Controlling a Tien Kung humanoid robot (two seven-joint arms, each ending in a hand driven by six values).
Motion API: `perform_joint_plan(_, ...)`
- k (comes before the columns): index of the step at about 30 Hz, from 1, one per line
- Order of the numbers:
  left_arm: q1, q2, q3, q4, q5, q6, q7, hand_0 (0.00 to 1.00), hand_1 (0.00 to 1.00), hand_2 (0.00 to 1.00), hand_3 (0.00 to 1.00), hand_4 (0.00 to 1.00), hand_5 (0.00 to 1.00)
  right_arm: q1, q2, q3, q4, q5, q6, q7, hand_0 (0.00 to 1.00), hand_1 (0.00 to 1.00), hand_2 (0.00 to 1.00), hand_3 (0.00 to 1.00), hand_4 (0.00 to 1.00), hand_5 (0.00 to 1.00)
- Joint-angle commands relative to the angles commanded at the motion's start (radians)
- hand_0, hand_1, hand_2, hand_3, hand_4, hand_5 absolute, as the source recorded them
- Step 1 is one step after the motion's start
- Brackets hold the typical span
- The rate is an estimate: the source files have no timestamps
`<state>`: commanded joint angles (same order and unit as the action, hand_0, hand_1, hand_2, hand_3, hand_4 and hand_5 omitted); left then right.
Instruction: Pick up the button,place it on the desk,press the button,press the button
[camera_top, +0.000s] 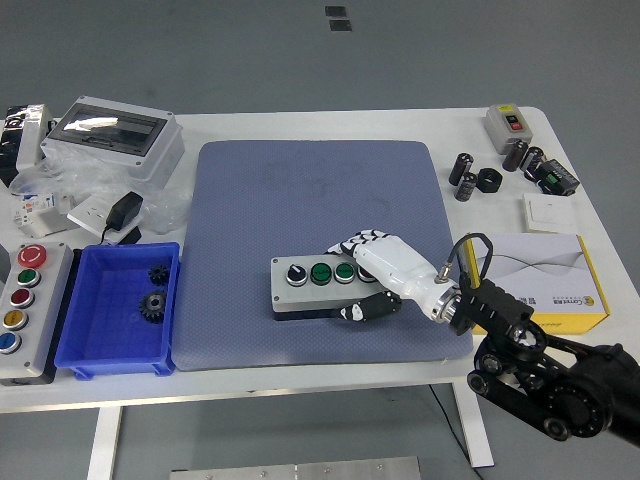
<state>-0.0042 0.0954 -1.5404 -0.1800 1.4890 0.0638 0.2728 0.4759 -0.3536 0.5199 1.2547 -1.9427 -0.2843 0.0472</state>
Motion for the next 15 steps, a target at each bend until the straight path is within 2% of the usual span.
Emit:
perform_joint_plan(1, 0.000, 0.000, 0.000, 0.000, 0.000, 0.000, 0.000, 0.627, 0.621, 0.557, 0.601, 0.683, 0.202, 0.000, 0.000, -0.001, 0.000, 0.001, 0.000, -0.001, 0.925, 0.866, 0.871, 0.903, 0.377, 0.002)
perform_joint_plan(5, 0.002, 0.002, -0.004, 0.000, 0.004, 0.000, 0.002, 0.627, 0.621, 0.557, 0.601, 0.683, 0.202, 0.000, -0.002, -0.001, 0.002, 0.007, 0.002, -0.004, 0.925, 0.866, 0.871, 0.903, 0.377, 0.002)
perform_joint_plan(6, 0.002, 0.002, -0.005, 0.000, 0.005, 0.000, 0.003, 0.628, 0.621, 0.557, 0.601, 0.683, 0.202, -0.001, -0.003, 0.000, 0.003, 0.009, 0.004, -0.006, 0.942, 0.878, 0.883, 0.927, 0.439, 0.002)
perform_joint_plan(12, 0.003, 0.000, -0.006, 0.000, 0.004, 0.001, 0.003, 0.628, 0.621, 0.557, 0.601, 0.683, 0.202, -0.005, -0.013, 0.008, 0.018, 0.040, 0.018, -0.009, 0.942, 0.878, 0.883, 0.927, 0.439, 0.002)
perform_joint_plan(13, 0.003, 0.000, -0.006, 0.000, 0.004, 0.000, 0.003, 0.628, 0.620, 0.557, 0.601, 0.682, 0.201, -0.006, -0.017, 0.010, 0.023, 0.048, 0.022, -0.009, 0.945, 0.883, 0.890, 0.948, 0.470, 0.002)
perform_joint_plan(15, 0.004, -0.001, -0.005, 0.000, 0.003, 0.001, 0.003, 0.628, 0.620, 0.557, 0.601, 0.682, 0.201, -0.009, -0.025, 0.013, 0.033, 0.064, 0.028, -0.009, 0.945, 0.883, 0.890, 0.948, 0.470, 0.002)
